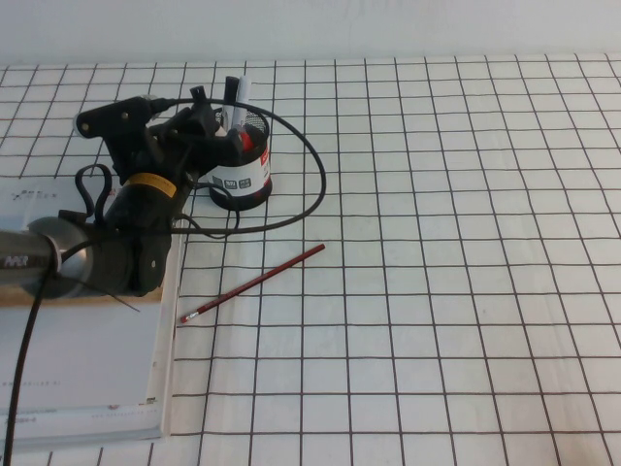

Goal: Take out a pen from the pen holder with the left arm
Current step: 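Take a marker out of the pen holder and lay it on the table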

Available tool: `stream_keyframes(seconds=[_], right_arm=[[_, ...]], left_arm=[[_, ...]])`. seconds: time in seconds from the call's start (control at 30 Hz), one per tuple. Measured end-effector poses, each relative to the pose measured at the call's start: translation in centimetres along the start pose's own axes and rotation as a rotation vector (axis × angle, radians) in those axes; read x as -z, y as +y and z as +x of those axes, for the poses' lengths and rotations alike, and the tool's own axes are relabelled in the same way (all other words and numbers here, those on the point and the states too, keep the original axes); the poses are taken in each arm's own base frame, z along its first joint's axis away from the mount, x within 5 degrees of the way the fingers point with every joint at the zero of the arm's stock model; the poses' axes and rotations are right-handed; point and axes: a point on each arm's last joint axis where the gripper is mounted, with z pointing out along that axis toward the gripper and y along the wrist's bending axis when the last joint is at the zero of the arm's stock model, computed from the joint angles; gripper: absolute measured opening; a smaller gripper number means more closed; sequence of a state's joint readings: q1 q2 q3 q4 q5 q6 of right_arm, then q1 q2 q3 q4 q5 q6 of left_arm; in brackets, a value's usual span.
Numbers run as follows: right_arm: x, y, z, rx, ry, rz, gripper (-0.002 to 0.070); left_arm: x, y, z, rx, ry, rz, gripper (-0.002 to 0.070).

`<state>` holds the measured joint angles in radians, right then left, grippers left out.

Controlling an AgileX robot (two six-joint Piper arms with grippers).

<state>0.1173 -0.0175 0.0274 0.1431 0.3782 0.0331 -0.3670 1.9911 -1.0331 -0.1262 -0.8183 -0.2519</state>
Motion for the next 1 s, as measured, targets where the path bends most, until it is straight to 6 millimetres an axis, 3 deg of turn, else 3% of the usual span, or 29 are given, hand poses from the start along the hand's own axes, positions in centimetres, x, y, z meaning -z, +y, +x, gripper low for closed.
stream_keyframes(seconds=[0.73, 1.0], right_arm=[[0.0, 0.0, 0.0, 0.0, 0.0, 0.0, -0.0015], [0.0, 0.0, 0.0, 0.0, 0.0, 0.0, -0.0015]], left_arm=[[0.0, 0.0, 0.0, 0.025, 0.0, 0.0, 0.0169], [-0.97, -0.13, -0.04, 0.027, 0.002, 0.001, 0.0176]])
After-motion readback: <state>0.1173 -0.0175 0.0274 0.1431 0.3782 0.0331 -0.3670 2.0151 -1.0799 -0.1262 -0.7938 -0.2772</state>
